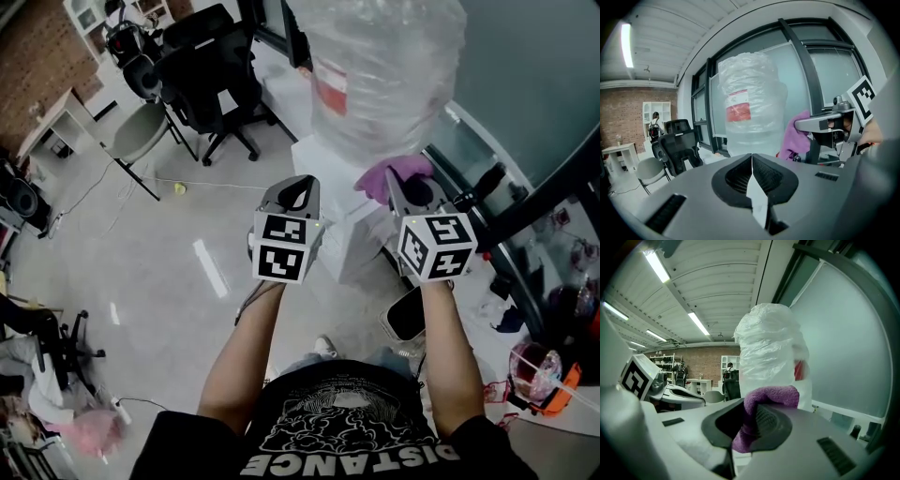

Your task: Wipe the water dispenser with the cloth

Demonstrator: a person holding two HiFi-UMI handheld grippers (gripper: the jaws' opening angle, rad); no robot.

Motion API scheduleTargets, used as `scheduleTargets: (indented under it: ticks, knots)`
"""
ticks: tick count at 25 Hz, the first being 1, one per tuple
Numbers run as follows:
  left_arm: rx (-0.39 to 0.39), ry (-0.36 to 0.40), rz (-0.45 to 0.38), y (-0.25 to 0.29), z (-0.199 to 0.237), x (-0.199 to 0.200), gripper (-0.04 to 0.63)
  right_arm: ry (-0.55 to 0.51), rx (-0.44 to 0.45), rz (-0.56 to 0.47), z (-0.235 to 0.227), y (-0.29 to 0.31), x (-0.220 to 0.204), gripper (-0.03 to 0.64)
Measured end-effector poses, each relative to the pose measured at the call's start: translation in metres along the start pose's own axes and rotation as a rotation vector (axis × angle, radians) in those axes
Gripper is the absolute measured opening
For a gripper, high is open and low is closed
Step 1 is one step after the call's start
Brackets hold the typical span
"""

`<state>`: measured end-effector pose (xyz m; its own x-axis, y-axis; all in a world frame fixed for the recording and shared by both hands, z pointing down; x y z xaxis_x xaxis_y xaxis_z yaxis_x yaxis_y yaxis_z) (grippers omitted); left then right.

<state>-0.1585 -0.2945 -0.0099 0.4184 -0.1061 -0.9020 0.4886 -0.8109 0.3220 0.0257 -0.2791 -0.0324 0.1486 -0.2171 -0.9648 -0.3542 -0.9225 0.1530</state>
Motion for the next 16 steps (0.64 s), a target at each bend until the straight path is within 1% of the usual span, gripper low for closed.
scheduleTargets:
  ticks: [3, 6, 16]
  knots:
    - [-0.001, 0.003, -0.005, 0.0015, 0.0024, 0.0015, 0.028, -0.011, -0.011, 0.005, -0.0003, -0.0003, -0.0005, 0.040]
    - [-0.008, -0.010, -0.003, 0.0029, 0.0034, 0.0008, 0.028, -0.015, -0.020, 0.005, -0.0013, -0.0021, -0.0008, 0.040]
    - [-0.003, -0.013, -0.003, 0.0029, 0.0103, 0.0004, 0.028, -0.010, -0.024, 0.002, 0.0005, 0.0000, 0.0000, 0.040]
Point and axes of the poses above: the fingertips, and each gripper's own axes: y forward along the fingers, z to its left, x out of its top, the point moved 6 cm from there along -y, backward along the fingers, and after that the axes turned 12 degrees about y, right-handed, at the moved point
